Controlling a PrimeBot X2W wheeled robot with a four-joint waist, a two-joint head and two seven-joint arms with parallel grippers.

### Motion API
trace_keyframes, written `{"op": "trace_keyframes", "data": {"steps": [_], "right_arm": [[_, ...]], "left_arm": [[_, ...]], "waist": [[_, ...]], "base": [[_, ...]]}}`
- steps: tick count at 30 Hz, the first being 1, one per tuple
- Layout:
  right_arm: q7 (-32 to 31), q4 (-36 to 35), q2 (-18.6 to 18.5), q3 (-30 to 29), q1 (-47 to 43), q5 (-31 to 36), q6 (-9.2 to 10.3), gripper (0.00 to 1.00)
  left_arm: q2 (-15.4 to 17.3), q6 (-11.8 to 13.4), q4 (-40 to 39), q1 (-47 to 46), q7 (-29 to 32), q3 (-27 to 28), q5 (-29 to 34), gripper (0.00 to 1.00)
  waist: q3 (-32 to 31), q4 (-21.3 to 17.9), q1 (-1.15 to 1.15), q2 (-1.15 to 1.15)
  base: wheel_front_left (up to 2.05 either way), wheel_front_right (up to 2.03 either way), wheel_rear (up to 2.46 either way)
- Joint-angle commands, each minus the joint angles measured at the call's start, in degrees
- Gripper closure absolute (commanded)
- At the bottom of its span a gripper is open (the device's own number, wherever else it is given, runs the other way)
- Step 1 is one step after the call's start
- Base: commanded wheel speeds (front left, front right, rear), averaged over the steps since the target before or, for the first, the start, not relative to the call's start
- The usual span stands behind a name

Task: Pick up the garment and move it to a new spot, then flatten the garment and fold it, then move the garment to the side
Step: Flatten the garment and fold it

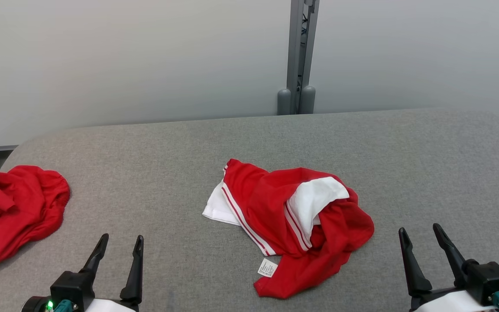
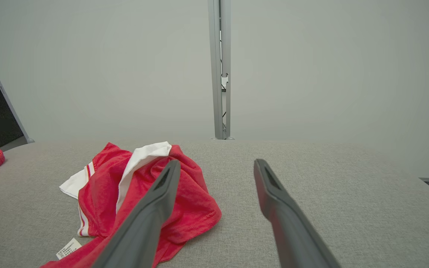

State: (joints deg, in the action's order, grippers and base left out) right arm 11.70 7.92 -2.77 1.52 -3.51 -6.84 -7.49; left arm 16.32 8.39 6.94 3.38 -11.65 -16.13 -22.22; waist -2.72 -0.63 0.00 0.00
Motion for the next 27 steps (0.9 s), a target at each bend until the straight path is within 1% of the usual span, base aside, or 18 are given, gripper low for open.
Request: {"op": "trace_keyframes", "data": {"steps": [1, 20, 23, 27], "right_arm": [[0.0, -0.3, -0.3, -0.1, -0.1, -0.4, -0.01, 0.00], [0.4, 1.0, -0.3, -0.2, 1.1, -0.7, -0.01, 0.00], [0.1, 3.1, -0.3, -0.8, 2.1, -0.8, -0.01, 0.00], [0.6, 8.5, -0.3, -0.3, 4.5, -1.5, -0.01, 0.00]], "left_arm": [[0.5, 0.2, -0.1, 0.1, -0.1, 0.0, -0.1, 0.00], [0.7, 1.2, 0.1, -1.9, 0.9, -1.0, 0.4, 0.00], [0.7, 1.3, -0.4, -2.6, 0.9, -1.2, 0.6, 0.00], [0.7, 0.9, -1.0, -4.0, 0.8, -1.8, 0.9, 0.00]], "waist": [[0.0, 0.0, 0.00, 0.00], [0.9, 0.8, 0.00, 0.00], [1.9, 1.2, 0.00, 0.00], [4.1, 2.4, 0.00, 0.00]], "base": [[0.00, 0.00, 0.00], [0.00, 0.00, 0.00], [0.00, 0.00, 0.00], [0.00, 0.00, 0.00]]}}
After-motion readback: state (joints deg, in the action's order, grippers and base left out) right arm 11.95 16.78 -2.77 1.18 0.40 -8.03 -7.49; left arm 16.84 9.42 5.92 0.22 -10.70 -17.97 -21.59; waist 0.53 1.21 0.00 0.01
